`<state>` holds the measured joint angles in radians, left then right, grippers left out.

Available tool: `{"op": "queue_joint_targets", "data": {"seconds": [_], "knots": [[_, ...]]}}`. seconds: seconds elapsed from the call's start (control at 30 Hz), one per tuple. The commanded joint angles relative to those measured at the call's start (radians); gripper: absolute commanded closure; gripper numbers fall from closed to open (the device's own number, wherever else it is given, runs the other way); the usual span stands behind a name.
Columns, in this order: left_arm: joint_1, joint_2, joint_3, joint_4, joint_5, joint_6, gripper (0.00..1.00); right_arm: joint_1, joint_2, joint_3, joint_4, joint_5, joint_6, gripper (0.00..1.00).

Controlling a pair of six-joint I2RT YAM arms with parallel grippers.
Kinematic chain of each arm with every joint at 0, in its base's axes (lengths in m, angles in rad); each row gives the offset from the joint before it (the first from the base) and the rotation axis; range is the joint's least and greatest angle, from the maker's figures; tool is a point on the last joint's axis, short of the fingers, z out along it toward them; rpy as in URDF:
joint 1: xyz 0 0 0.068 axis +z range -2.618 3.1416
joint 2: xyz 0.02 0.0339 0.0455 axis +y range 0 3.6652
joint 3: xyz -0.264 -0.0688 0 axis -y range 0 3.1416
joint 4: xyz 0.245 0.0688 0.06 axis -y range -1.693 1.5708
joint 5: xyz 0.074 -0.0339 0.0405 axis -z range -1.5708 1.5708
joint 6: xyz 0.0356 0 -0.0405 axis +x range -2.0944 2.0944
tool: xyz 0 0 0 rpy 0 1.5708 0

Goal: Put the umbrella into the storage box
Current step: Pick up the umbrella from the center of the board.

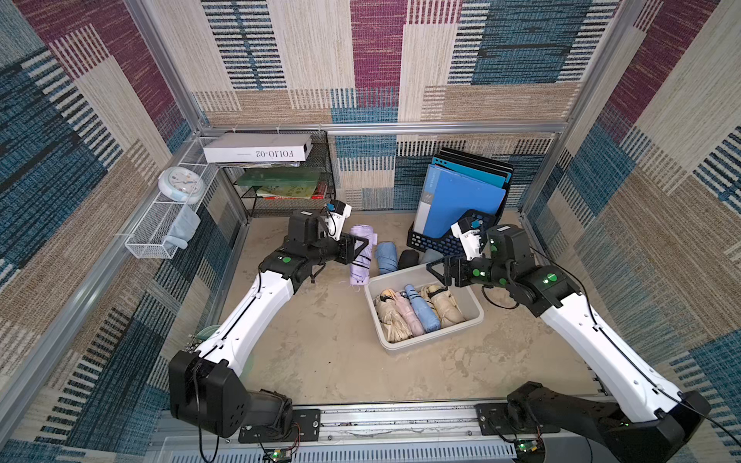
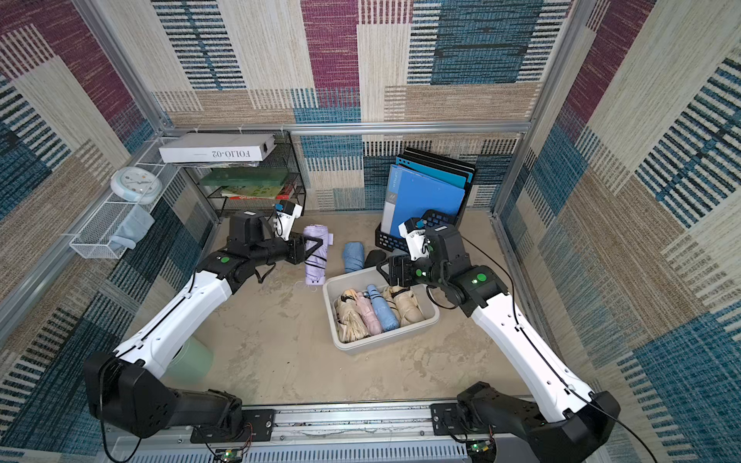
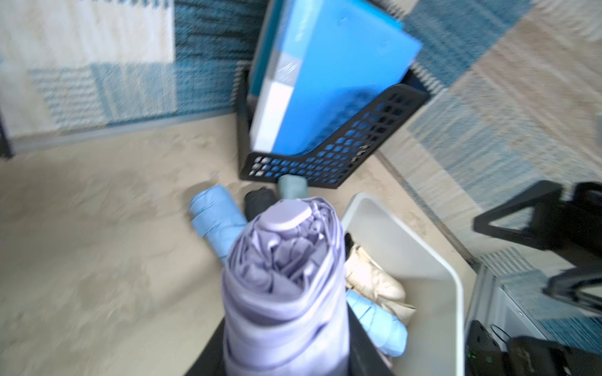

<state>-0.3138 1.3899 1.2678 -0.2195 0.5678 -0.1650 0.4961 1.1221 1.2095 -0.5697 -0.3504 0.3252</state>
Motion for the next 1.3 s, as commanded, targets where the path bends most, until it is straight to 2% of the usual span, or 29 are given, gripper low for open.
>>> {"op": "queue_joint_targets", "data": {"seconds": [0.0, 0.13, 0.27, 0.4, 0.57, 0.73, 1.07, 1.17, 1.27], "knots": [[-0.016, -0.008, 0.027, 0.212, 0.174, -0.037, 1.00, 0.006, -0.042, -0.040, 0.118, -0.226, -0.102, 0.18], [-0.049, 0.001, 0.065, 0.293, 0.208, -0.178, 1.00, 0.018, -0.054, -0.095, 0.315, -0.342, -0.064, 0.15], [-0.089, 0.006, 0.085, 0.324, 0.251, -0.253, 1.00, 0.047, -0.007, -0.108, 0.457, -0.379, -0.001, 0.13], [-0.132, 0.009, 0.095, 0.327, 0.231, -0.290, 1.00, 0.098, 0.032, -0.116, 0.565, -0.349, 0.033, 0.12], [-0.170, 0.013, 0.100, 0.346, 0.202, -0.342, 1.00, 0.110, 0.033, -0.148, 0.658, -0.249, 0.085, 0.13], [-0.198, 0.028, 0.110, 0.348, 0.190, -0.400, 1.00, 0.118, 0.032, -0.190, 0.752, -0.253, 0.165, 0.25], [-0.215, 0.049, 0.146, 0.359, 0.169, -0.465, 1.00, 0.124, 0.030, -0.227, 0.880, -0.235, 0.245, 0.56], [-0.215, 0.049, 0.153, 0.363, 0.165, -0.495, 0.91, 0.124, 0.037, -0.220, 0.899, -0.243, 0.272, 0.63], [-0.215, 0.043, 0.151, 0.362, 0.159, -0.515, 0.75, 0.124, 0.047, -0.212, 0.905, -0.260, 0.288, 0.68]]}}
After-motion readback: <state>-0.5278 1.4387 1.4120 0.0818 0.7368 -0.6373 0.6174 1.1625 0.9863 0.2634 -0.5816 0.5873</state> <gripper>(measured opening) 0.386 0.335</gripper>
